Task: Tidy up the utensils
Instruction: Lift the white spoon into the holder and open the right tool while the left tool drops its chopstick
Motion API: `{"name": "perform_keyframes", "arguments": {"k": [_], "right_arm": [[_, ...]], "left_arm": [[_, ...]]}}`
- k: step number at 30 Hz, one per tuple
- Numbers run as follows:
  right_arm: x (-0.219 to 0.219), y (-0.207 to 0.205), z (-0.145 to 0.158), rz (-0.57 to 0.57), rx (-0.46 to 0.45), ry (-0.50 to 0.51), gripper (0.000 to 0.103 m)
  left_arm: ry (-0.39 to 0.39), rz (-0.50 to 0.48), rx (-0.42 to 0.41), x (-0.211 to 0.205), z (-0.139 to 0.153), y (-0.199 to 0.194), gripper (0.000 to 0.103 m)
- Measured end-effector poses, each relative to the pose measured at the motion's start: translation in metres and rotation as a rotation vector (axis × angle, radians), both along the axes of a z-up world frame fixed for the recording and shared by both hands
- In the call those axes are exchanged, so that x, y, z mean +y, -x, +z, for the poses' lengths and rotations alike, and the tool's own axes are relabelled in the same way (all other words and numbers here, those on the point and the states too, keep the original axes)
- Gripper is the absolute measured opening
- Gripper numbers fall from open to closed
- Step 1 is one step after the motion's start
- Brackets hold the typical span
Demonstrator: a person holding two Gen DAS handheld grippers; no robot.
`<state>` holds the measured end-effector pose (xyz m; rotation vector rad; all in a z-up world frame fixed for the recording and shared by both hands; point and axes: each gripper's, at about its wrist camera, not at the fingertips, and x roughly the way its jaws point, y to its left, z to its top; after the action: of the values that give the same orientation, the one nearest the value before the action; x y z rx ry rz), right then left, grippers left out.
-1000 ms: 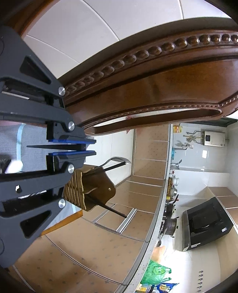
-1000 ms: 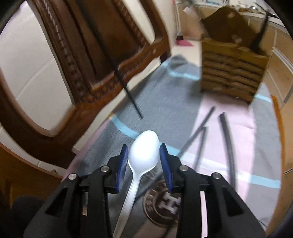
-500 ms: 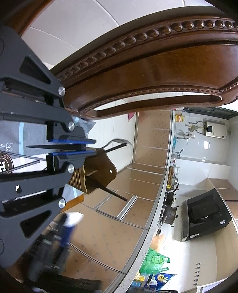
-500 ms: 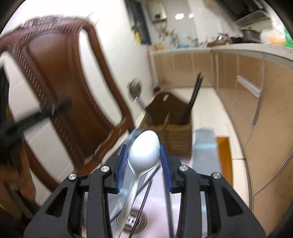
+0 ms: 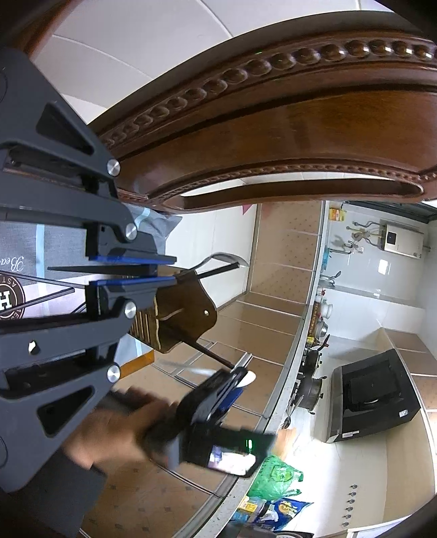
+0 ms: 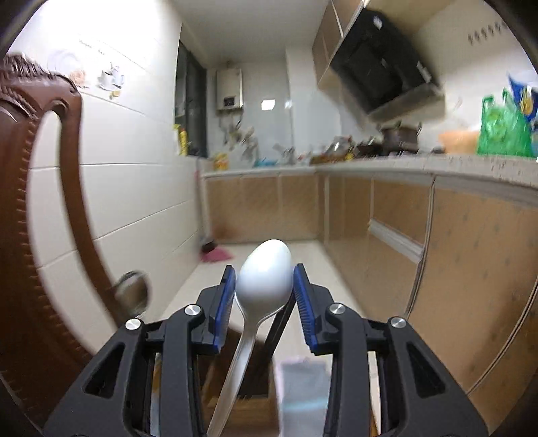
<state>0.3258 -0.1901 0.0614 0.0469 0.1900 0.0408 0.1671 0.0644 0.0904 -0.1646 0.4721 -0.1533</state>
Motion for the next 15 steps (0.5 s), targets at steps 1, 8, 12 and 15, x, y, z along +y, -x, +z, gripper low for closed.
{"name": "perform_keyframes", "arguments": {"k": [1, 8, 12, 15], "right_arm": [[0.005, -0.006, -0.004, -0.024, -0.025, 0.02, 0.035], [0.018, -0.04, -0.038, -0.144, -0.143, 0.103, 0.035], [0.026, -0.038, -0.061, -0.172, -0.159, 0.129, 0.036], [0.032, -0.031, -0.071, -0.161, -0.169, 0.148, 0.042]], "left_arm": [[0.007, -0.001, 0.004, 0.002, -0.001, -0.002, 0.007], [0.022, 0.004, 0.029, 0.009, -0.01, -0.014, 0.006], [0.027, 0.004, 0.04, 0.007, -0.014, -0.021, 0.006], [0.029, 0.0, 0.041, 0.005, -0.015, -0.023, 0.006]]}}
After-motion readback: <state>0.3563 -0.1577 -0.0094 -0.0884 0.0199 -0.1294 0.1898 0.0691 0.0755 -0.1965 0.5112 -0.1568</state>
